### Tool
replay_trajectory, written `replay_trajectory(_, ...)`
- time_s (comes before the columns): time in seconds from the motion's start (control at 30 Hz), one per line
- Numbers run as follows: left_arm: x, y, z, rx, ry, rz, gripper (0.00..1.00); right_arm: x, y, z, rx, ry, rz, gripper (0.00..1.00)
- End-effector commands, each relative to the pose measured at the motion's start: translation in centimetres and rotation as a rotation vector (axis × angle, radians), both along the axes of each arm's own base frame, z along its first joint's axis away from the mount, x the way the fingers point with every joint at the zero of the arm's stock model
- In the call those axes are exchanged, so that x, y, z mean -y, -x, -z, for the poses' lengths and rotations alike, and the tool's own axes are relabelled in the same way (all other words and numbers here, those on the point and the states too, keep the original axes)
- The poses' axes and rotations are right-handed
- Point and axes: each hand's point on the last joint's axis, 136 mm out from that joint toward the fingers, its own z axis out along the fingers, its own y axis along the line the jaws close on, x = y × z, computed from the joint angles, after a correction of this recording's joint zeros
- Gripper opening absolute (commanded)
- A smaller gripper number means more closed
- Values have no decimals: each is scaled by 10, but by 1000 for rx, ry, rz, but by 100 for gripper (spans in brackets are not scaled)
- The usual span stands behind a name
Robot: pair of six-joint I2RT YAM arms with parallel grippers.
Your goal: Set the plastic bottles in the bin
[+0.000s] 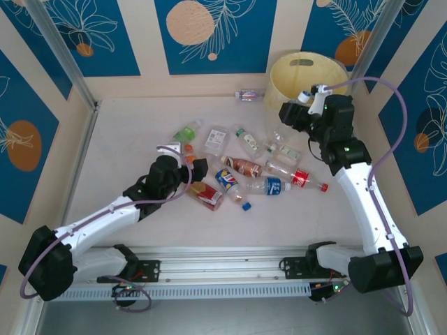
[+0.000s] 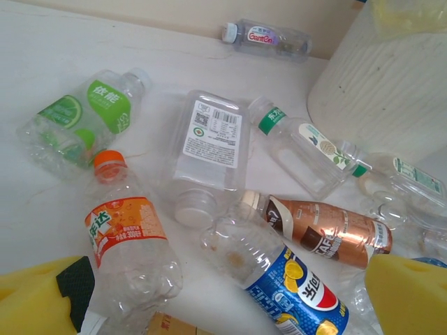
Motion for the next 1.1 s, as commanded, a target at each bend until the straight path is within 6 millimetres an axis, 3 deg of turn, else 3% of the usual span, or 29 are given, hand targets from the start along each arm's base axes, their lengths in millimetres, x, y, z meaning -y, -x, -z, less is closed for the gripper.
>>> replay_trajectory(0.0, -12, 1, -1, 4, -4, -49, 100, 9, -14, -43, 136, 44, 20, 27)
replay_trajectory(0.2, -37, 3, 8, -25, -18, -159, 100, 26, -51, -81, 227, 101, 57, 27)
replay_trajectory(0.43, -55, 10, 15, -34, 18, -207, 100, 52, -92, -106, 243, 81, 92, 27)
replay_trajectory(0.57, -67, 12, 16, -31, 37, -252, 100, 76, -122, -91, 208, 102, 173, 30)
replay_trajectory(0.73, -75, 14, 22, -53, 44, -269, 100, 91, -157, -55, 111, 136, 208, 31)
replay_trajectory(0.87, -74, 14, 25, -69, 44, -259, 100, 101, -172, -30, 16, 196, 243, 33)
replay_trajectory(1.07, -73, 13, 28, -83, 48, -254, 100, 104, -188, 29, -137, 256, 229, 37)
